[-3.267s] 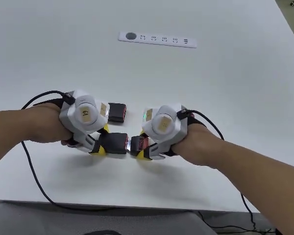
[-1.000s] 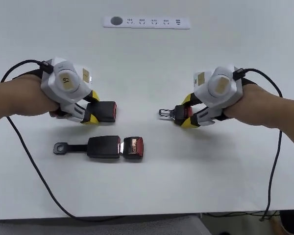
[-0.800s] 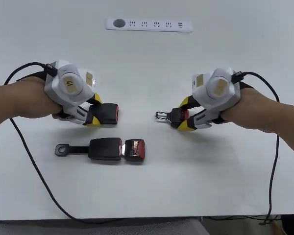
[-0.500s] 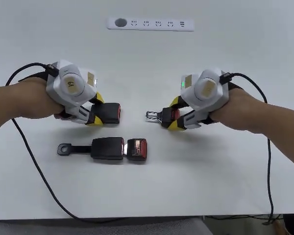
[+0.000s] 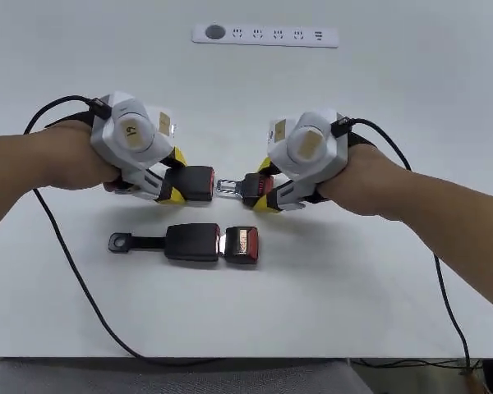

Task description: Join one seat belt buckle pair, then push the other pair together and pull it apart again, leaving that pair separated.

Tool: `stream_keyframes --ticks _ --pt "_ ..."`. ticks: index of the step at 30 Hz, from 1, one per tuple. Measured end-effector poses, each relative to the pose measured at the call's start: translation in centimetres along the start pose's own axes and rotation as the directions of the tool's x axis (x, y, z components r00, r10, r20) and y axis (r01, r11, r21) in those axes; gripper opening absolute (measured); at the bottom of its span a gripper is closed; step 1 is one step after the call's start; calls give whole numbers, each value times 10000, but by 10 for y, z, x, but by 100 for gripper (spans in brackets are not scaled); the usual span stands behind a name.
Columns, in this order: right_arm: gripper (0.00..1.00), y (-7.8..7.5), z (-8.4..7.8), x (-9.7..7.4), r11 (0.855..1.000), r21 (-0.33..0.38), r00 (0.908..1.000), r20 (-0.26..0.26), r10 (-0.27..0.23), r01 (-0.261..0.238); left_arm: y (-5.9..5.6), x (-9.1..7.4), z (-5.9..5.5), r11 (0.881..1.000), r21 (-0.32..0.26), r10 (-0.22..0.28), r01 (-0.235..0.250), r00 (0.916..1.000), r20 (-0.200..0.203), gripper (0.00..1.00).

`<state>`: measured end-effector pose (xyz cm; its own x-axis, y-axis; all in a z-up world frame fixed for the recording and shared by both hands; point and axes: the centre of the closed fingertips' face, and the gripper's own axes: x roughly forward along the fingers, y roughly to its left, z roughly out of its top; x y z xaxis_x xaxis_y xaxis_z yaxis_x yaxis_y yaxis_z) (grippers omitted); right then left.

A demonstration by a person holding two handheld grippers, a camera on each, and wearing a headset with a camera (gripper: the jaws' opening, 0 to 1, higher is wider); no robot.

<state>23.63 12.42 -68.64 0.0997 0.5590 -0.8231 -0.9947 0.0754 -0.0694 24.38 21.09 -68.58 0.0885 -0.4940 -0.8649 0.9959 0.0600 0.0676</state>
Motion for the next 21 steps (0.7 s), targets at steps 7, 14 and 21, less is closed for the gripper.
stream_keyframes --ticks 7,14,21 --pt "31 0 7 0 9999 79 9999 129 -80 79 0 0 1 9999 141 14 -14 10000 28 33" --pt "31 0 15 6 9999 -123 9994 357 -37 41 0 0 1 9998 178 3 -3 10000 13 32" --pt "30 -1 15 6 9995 -247 9993 321 193 -185 -1 1 2 9995 305 -38 41 9999 -104 32"
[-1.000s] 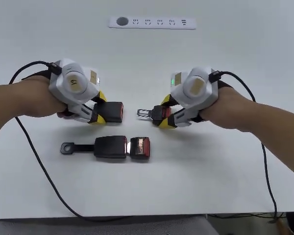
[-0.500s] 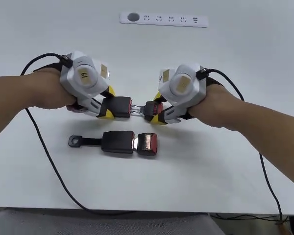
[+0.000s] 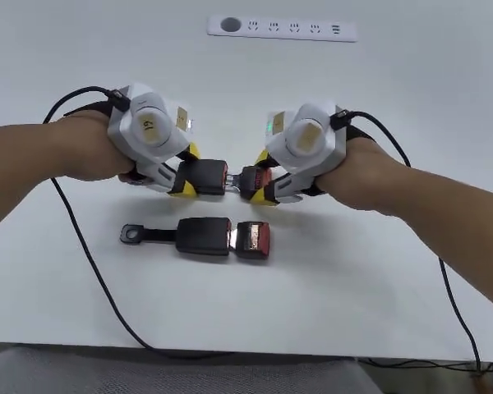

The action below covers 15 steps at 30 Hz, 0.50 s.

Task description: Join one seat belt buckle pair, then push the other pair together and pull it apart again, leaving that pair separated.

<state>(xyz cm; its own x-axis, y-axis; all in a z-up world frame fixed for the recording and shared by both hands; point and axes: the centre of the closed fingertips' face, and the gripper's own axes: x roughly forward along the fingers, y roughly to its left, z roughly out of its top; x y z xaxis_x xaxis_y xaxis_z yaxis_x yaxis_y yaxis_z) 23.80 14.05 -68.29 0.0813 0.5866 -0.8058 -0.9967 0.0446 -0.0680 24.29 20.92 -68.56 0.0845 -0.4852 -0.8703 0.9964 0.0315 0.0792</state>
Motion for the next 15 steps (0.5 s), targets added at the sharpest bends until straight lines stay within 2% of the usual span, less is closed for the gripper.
stream_keyframes --ticks 7,12,15 --pt "29 -3 1 3 9998 134 9999 61 -129 129 2 2 -1 9997 -204 -100 105 9997 242 31" --pt "29 -4 1 7 9998 134 9998 133 -127 125 3 3 -1 9998 -164 -139 143 9996 247 31" --pt "29 -2 8 6 9999 150 9994 327 -66 61 3 3 -1 9998 -129 -151 154 9995 271 31"
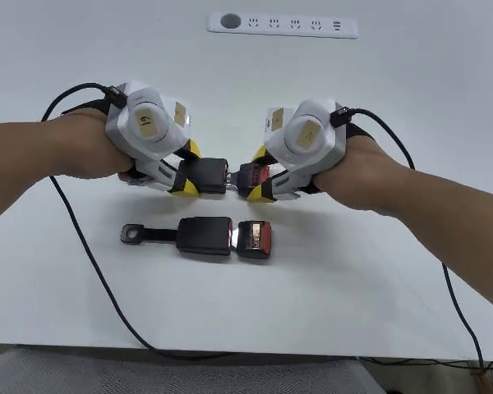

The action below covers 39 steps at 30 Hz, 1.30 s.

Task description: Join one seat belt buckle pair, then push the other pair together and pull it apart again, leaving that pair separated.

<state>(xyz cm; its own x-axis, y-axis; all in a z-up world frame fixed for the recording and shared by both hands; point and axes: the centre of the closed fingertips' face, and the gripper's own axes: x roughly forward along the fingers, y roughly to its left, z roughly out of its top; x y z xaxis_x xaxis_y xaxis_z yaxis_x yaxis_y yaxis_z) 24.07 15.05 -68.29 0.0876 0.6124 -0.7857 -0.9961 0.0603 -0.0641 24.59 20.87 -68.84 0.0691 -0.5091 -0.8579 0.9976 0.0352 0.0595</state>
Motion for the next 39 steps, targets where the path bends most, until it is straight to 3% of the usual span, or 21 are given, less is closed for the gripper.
stream_keyframes --ticks 7,19,39 --pt "29 -5 4 8 9999 146 9999 135 21 -23 0 0 0 10000 24 27 -27 10000 -57 31" --pt "29 -2 3 6 10000 -27 10000 -7 15 -15 -1 0 1 10000 -61 57 -56 9999 115 32" --pt "29 3 2 -1 10000 17 9996 -266 50 -49 -3 2 3 10000 -92 -7 7 10000 42 32"
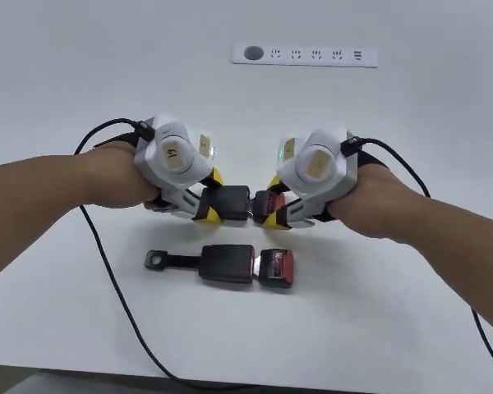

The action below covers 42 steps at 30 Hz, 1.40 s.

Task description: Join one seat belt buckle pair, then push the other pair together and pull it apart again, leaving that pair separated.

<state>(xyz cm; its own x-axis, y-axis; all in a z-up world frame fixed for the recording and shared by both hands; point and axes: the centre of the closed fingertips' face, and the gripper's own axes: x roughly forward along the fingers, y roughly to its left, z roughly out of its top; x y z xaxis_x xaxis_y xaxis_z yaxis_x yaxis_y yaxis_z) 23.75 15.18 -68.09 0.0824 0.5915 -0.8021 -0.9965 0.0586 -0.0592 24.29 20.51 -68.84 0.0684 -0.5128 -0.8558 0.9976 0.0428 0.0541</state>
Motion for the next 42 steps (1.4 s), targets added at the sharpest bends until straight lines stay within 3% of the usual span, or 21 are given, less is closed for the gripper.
stream_keyframes --ticks 8,27,42 --pt "30 -6 -14 0 10000 -10 9998 -191 -3 3 2 1 -1 10000 -38 -31 31 10000 -39 32" --pt "31 -3 -14 -6 9996 268 9999 113 34 -37 3 -1 0 9999 29 -125 126 9998 -134 32" --pt "31 3 -53 -35 9983 544 9996 -192 -196 206 4 -1 -3 10000 -38 -72 72 9999 -136 32"
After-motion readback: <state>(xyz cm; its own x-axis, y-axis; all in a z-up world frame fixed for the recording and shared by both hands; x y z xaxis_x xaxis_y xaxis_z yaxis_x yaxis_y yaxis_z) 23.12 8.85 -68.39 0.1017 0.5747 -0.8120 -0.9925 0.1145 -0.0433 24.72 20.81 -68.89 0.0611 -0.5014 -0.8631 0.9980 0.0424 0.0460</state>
